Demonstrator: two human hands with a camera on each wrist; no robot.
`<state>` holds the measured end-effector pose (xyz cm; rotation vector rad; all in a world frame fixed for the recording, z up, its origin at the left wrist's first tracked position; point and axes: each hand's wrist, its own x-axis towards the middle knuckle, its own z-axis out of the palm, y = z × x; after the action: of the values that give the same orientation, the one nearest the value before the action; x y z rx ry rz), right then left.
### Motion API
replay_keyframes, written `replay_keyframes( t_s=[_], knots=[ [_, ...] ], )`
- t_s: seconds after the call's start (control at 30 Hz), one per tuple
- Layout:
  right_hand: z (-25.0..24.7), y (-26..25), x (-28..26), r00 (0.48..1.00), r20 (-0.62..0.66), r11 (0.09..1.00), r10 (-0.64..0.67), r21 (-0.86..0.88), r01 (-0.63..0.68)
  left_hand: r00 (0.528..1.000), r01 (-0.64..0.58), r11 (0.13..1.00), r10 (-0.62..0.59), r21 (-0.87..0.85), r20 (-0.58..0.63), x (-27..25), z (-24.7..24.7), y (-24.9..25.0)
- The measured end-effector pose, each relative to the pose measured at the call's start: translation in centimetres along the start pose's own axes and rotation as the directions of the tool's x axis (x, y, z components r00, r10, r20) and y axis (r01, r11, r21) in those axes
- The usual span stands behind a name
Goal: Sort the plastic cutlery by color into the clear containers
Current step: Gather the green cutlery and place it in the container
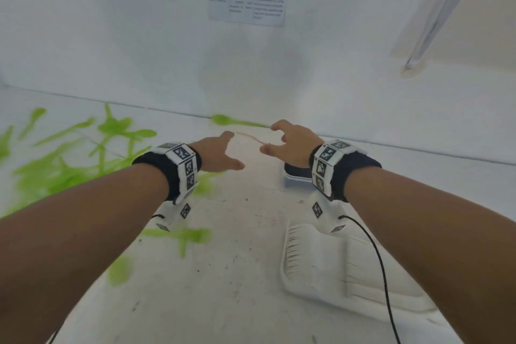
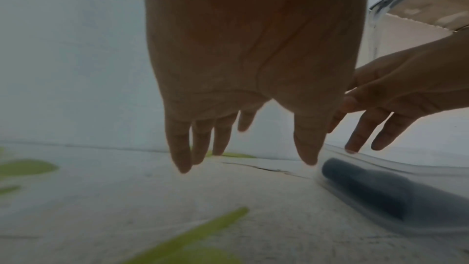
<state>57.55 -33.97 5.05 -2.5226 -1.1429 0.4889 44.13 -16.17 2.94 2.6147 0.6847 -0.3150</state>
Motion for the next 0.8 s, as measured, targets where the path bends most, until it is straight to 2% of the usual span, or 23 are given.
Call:
replay_keyframes(
  t_s=[0.07, 0.13, 0.2, 0.27, 0.37, 0.53, 0.8],
  knots=[
    [0.5, -2.0, 0.4, 0.999, 0.045, 1.0, 0.011, -0.013, -0.011, 0.997, 0.069, 0.996, -0.07, 0.061, 0.025, -1.2, -0.8, -2.3],
    [0.6, -3.6, 0.8, 0.999, 0.032, 0.989, 0.007, -0.145, -0.002, 0.994, 0.106, 0.991, -0.108, 0.082, 0.019, -1.8, -1.4, -4.4],
    [0.2, -5.1, 1.2, 0.999, -0.026, 0.965, -0.03, -0.262, 0.023, 0.994, 0.106, 0.991, -0.106, 0.077, -0.007, -1.7, -2.0, -6.4],
    [0.3, -6.7, 2.0, 0.999, -0.018, 0.962, -0.029, -0.272, 0.023, 0.995, 0.095, 0.994, -0.094, 0.061, -0.03, -1.3, -2.5, -8.1],
    [2.3, -8.6, 3.8, 0.998, 0.028, 0.978, 0.058, -0.204, -0.051, 0.998, 0.058, 0.997, -0.057, 0.047, -0.022, -0.2, -2.8, -10.4],
    [7.1, -10.7, 7.7, 0.984, 0.02, 0.978, 0.179, -0.109, -0.176, 0.999, -0.046, 0.998, 0.047, 0.051, -0.007, 1.4, -4.6, -14.2],
    [9.0, -11.2, 12.8, 0.967, -0.033, 0.939, 0.251, -0.234, -0.252, 0.984, -0.17, 0.985, 0.169, 0.024, 0.055, 4.9, -6.0, -17.9]
  ],
)
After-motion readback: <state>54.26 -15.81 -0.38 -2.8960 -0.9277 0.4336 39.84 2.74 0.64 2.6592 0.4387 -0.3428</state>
